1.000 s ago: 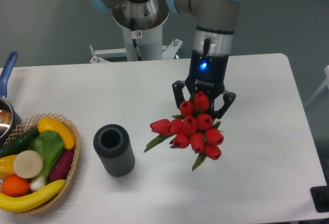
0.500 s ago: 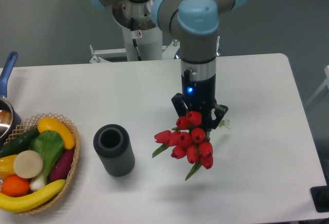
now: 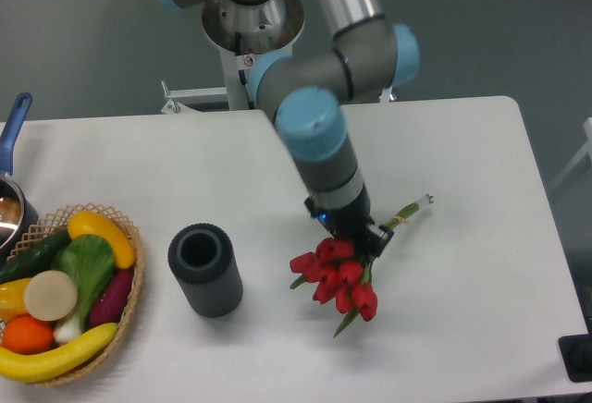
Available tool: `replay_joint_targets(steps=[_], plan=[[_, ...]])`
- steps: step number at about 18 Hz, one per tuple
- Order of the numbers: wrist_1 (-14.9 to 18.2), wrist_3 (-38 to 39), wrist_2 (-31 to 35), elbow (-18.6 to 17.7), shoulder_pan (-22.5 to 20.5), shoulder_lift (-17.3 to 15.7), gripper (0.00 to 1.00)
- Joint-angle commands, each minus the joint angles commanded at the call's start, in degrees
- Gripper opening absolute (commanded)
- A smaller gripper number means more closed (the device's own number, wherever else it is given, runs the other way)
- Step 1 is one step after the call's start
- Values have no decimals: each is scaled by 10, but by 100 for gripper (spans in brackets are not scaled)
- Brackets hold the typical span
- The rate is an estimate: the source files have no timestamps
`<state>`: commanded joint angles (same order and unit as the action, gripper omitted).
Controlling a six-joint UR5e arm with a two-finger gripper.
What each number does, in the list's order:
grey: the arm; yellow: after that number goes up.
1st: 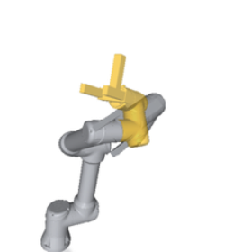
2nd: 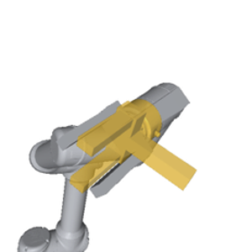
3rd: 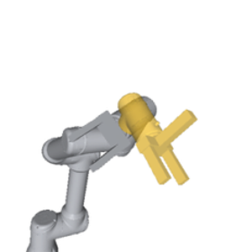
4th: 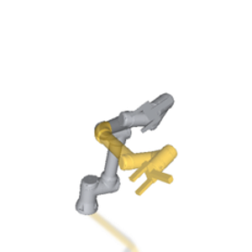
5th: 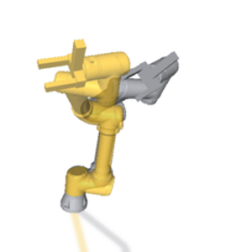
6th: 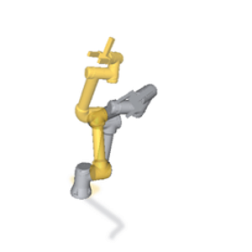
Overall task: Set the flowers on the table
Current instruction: 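Lower the tulip bouquet and tilt it down onto the table surface, then open the gripper to release the tulip stems on the table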
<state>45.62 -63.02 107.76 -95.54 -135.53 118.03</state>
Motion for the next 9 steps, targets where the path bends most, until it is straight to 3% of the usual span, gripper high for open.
replay_joint_targets(steps=[7, 9], plan=[[-1, 2, -3, 4, 1, 33, 51], [-1, 0, -3, 12, 1, 37, 68]])
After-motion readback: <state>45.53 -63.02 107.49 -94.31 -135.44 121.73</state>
